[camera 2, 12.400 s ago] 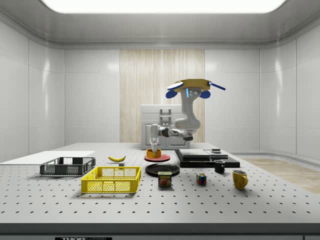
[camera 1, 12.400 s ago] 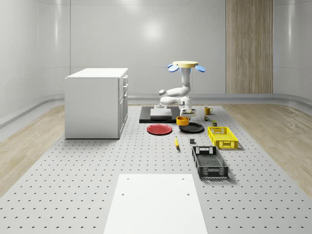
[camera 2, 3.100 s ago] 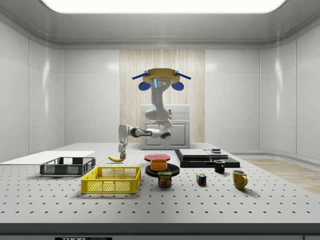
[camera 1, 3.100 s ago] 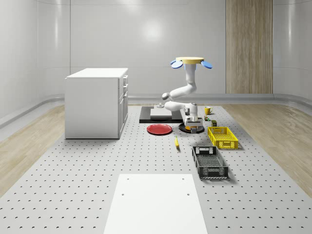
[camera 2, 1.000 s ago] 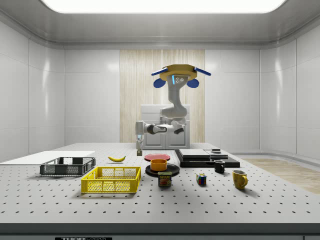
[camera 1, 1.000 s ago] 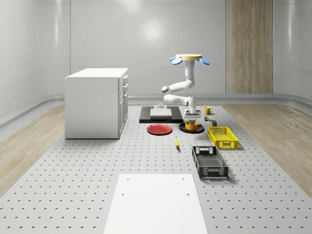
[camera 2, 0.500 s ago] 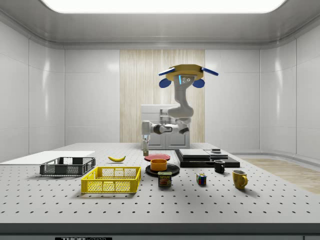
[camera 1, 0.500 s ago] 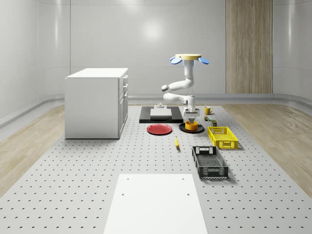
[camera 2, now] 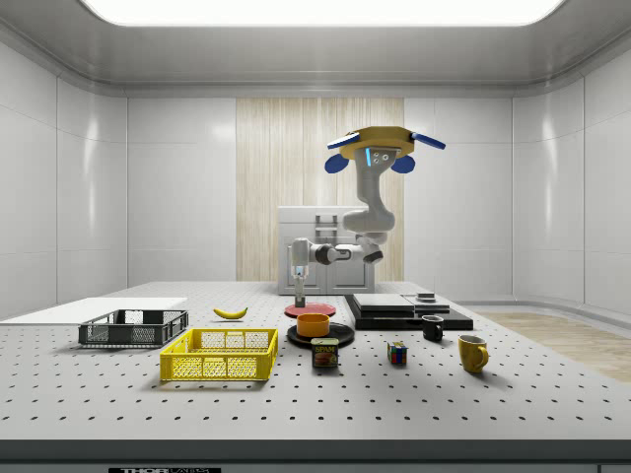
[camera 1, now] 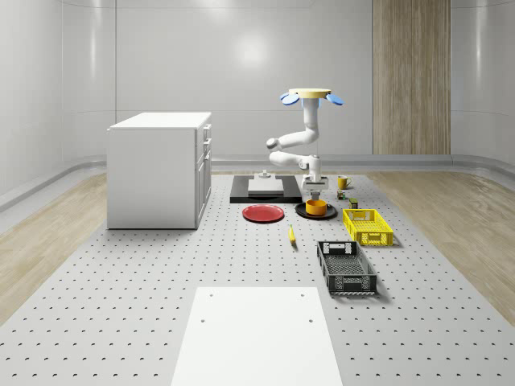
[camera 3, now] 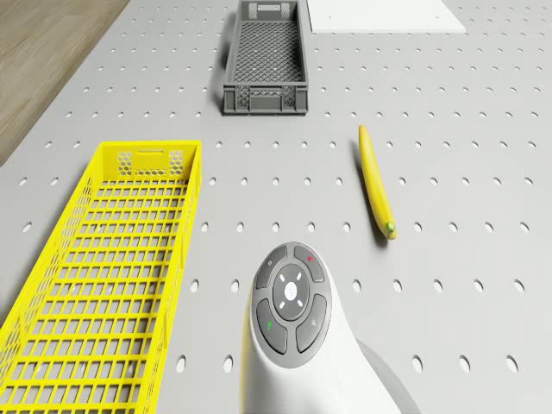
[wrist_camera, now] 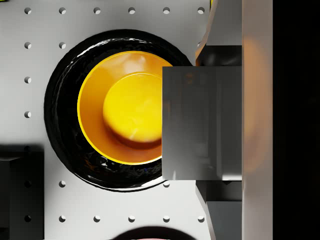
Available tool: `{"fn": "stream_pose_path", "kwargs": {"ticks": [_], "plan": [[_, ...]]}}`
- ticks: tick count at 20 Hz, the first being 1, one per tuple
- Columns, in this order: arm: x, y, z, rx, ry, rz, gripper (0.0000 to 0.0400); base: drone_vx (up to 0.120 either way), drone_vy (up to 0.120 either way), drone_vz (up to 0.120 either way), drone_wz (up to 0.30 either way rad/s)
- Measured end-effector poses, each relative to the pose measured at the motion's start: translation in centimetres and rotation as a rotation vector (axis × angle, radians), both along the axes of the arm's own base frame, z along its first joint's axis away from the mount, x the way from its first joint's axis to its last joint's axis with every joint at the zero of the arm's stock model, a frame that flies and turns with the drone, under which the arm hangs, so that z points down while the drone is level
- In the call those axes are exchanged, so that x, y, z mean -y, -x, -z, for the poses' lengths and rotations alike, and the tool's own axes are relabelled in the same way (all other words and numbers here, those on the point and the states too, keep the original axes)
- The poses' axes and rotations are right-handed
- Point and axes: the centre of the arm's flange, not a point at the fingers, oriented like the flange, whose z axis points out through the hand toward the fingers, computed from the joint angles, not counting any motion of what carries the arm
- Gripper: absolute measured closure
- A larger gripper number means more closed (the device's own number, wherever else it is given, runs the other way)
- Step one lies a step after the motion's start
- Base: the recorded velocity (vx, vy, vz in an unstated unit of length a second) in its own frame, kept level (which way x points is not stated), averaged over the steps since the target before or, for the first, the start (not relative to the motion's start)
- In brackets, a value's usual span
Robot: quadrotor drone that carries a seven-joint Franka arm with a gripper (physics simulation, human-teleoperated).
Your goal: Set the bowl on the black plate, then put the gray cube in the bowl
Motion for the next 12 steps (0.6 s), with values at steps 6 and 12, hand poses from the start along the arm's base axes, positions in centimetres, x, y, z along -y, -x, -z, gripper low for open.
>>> {"fn": "stream_pose_path", "kwargs": {"ticks": [6, 12], "plan": [[0.0, 0.0, 0.0, 0.0, 0.0, 0.0, 0.015, -0.12, 0.033, 0.0, 0.0], [0.0, 0.0, 0.0, 0.0, 0.0, 0.0, 0.015, -0.12, 0.0, 0.0, 0.0]]}}
